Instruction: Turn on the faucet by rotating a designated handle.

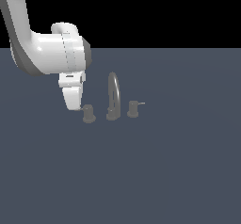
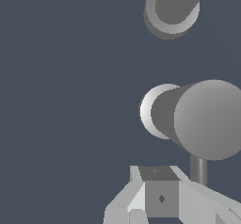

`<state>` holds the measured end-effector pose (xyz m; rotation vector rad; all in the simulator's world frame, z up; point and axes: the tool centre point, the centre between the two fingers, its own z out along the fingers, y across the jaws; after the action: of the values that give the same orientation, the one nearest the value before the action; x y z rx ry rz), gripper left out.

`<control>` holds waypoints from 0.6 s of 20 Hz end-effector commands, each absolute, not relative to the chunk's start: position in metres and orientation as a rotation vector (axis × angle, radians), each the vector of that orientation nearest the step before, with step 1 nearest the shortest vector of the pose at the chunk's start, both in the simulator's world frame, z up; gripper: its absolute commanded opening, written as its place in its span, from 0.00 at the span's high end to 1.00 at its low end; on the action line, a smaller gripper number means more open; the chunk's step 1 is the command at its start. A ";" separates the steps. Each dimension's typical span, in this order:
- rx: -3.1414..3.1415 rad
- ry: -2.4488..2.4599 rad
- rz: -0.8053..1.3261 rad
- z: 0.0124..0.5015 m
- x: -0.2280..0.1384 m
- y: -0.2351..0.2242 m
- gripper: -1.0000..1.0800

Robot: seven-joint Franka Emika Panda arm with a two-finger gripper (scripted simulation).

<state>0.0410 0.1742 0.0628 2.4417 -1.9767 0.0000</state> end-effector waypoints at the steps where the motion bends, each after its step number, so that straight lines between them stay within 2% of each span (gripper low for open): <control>1: 2.442 -1.977 0.000 0.063 0.033 0.177 1.00; 5: 2.442 -1.987 0.008 0.063 0.034 0.175 1.00; 12: 2.442 -1.983 0.005 0.063 0.013 0.169 1.00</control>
<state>0.0239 0.1742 0.0630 2.4561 -1.9913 0.0161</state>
